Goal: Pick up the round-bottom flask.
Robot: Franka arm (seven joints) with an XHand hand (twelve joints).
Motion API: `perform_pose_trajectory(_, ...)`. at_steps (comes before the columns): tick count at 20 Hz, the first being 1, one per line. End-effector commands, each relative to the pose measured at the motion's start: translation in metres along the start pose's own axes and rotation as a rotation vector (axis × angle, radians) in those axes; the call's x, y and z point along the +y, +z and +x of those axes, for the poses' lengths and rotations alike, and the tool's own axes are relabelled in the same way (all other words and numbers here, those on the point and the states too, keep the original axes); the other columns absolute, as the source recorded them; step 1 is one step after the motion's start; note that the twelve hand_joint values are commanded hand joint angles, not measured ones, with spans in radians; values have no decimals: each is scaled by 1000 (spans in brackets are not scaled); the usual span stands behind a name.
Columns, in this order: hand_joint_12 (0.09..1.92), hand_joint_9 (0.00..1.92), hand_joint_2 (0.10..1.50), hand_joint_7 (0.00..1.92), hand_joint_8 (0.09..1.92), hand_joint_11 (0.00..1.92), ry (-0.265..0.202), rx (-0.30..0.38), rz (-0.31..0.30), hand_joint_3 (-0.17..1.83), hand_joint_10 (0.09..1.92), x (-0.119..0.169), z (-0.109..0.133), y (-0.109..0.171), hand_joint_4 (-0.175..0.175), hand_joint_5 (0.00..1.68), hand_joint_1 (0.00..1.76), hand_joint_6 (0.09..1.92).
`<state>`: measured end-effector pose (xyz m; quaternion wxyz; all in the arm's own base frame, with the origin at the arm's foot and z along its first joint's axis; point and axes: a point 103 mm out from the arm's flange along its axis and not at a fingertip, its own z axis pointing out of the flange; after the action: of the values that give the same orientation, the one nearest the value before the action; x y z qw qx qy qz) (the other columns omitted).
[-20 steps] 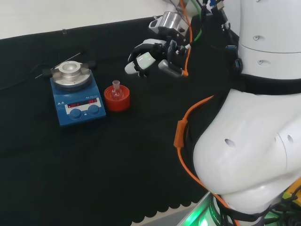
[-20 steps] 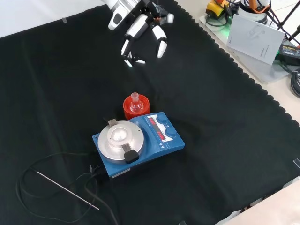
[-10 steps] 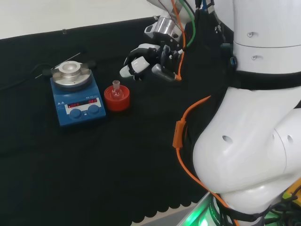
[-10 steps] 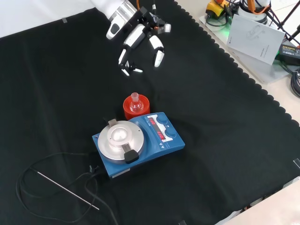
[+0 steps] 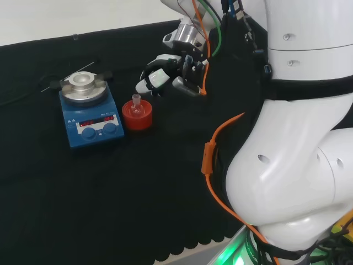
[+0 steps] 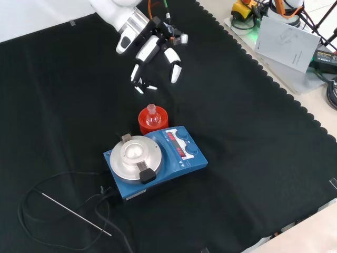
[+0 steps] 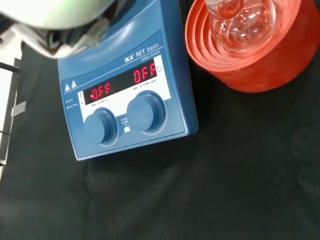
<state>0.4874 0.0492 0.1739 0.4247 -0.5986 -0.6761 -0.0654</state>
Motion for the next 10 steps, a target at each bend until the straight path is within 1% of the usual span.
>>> perform_pose_trajectory(1,1402,738,358,731,1119,636,4,-34,13,910,1007,12,-1,3,-175,250,900,1089)
perform_pose_trajectory(4,1416,658,354,645,1102,574,5,-48,16,908,1005,18,-1,5,-175,242,897,1086)
perform_pose_trajectory(10,1424,622,353,590,1072,512,-6,-60,28,907,986,29,1,10,-175,234,896,1081)
